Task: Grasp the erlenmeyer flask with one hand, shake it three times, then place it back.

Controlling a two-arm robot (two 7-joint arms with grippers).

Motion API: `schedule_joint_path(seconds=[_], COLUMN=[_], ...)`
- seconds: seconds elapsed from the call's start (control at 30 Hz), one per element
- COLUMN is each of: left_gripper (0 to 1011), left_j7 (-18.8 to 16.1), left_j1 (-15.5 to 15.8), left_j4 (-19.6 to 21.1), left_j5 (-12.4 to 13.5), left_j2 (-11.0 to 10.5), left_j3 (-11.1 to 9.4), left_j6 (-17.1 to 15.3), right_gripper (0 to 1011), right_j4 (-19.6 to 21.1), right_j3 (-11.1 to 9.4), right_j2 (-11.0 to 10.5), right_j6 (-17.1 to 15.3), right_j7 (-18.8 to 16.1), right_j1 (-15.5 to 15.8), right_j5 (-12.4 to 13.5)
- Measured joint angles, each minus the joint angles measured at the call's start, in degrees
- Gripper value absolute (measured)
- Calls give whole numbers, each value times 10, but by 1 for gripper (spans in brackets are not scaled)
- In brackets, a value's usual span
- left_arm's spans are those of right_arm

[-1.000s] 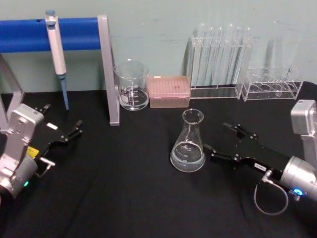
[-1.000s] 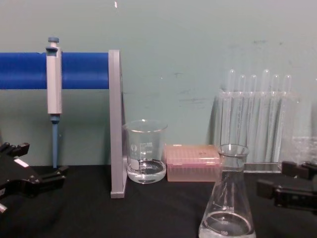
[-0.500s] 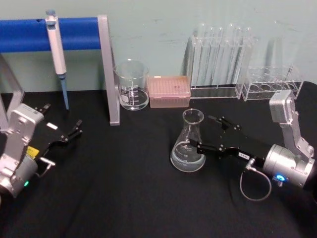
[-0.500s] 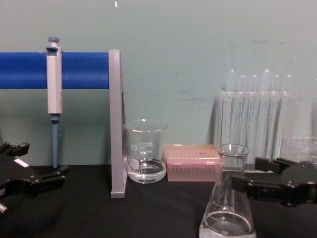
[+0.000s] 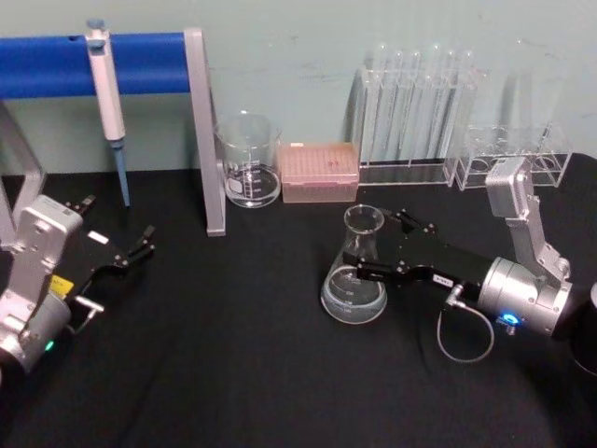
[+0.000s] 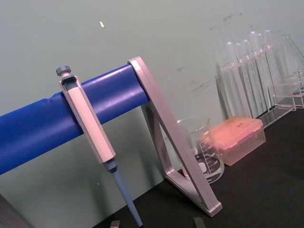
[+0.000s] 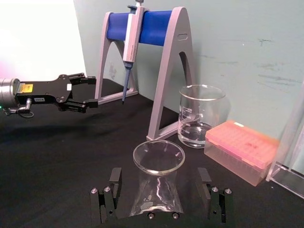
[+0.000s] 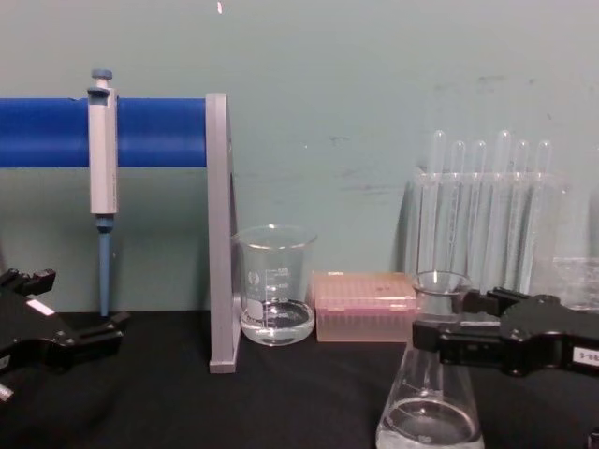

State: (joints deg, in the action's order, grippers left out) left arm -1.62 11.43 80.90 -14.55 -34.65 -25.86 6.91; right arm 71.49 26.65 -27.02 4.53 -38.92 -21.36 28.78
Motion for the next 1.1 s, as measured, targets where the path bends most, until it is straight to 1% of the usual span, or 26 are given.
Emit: schedule_joint_path(seconds=[0.47, 0.57, 0.67, 1.1], left_gripper=[1001, 1001, 1001, 1001], left_j7=[0, 0, 0, 0], left_j1=[0, 0, 0, 0], left_j4=[0, 0, 0, 0], left_j5=[0, 0, 0, 0], left_j2=[0, 0, 0, 0], left_j3=[0, 0, 0, 0], left_j6=[0, 0, 0, 0], right_gripper=[1003, 1003, 1003, 1003], right_j4=[-13, -14, -15, -15], right_j3=[8, 9, 10, 10], right_j2=[7, 8, 8, 8], right_j6=[3, 2, -7, -5], right_j7=[-9, -8, -9, -8], right_j1=[-12, -14, -16, -16], right_j5=[0, 0, 1, 1])
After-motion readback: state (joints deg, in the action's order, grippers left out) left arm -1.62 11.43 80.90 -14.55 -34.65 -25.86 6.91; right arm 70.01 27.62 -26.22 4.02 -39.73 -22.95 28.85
